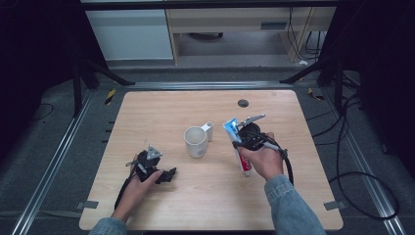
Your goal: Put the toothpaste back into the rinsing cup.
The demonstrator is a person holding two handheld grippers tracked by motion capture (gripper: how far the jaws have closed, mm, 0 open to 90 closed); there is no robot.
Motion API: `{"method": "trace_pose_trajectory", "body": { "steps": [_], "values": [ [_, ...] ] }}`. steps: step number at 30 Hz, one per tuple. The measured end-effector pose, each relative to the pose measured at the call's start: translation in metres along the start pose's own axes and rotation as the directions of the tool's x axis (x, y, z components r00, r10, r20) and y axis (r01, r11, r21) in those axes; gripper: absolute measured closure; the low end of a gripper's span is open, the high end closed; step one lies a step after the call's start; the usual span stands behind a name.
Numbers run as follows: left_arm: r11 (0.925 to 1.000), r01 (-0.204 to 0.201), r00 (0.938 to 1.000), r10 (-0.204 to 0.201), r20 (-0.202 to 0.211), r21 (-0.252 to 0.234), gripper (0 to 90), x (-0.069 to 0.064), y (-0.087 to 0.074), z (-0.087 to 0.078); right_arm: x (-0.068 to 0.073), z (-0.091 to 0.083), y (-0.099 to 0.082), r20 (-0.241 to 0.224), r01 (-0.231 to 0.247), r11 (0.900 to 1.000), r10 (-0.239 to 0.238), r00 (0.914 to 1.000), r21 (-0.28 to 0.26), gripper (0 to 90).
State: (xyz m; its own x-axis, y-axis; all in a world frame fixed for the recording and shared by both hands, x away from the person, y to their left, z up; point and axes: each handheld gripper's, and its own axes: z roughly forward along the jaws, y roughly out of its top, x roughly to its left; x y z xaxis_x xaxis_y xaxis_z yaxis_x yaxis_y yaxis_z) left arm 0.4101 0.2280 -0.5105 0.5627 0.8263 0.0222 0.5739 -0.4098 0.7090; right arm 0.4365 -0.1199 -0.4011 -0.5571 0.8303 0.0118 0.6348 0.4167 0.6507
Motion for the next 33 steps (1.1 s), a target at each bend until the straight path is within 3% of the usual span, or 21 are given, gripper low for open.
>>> {"method": "trace_pose_trajectory", "body": {
  "steps": [5,8,16,24,31,33],
  "values": [
    [1.0,-0.002,1.0,0.002,-0.001,0.002,0.0,0.0,0.0,0.0,0.011,0.001,0.001,0.02,-0.016,0.9979,0.018,0.9996,-0.062,72.3],
    [1.0,-0.002,1.0,0.002,-0.001,0.002,0.0,0.0,0.0,0.0,0.018,-0.001,0.002,0.036,-0.038,0.9908,0.043,0.9984,-0.13,72.3],
    [1.0,-0.002,1.0,0.002,0.0,0.002,0.0,0.0,0.0,0.0,0.029,-0.005,0.003,0.052,-0.049,0.9783,0.06,0.9968,-0.201,72.4],
    [1.0,-0.003,1.0,0.003,0.0,0.002,0.0,0.0,0.0,0.0,0.04,-0.011,0.002,0.061,-0.054,0.9538,0.075,0.9953,-0.296,72.6],
    [1.0,-0.004,1.0,0.004,0.001,0.002,0.0,0.0,0.0,0.0,0.055,-0.012,-0.004,0.073,-0.087,0.9228,0.123,0.9898,-0.375,72.6],
    [1.0,-0.004,1.0,0.004,0.001,0.002,0.0,0.0,0.0,0.0,0.058,-0.012,-0.005,0.075,-0.088,0.9199,0.126,0.9892,-0.382,72.6]
  ]
}}
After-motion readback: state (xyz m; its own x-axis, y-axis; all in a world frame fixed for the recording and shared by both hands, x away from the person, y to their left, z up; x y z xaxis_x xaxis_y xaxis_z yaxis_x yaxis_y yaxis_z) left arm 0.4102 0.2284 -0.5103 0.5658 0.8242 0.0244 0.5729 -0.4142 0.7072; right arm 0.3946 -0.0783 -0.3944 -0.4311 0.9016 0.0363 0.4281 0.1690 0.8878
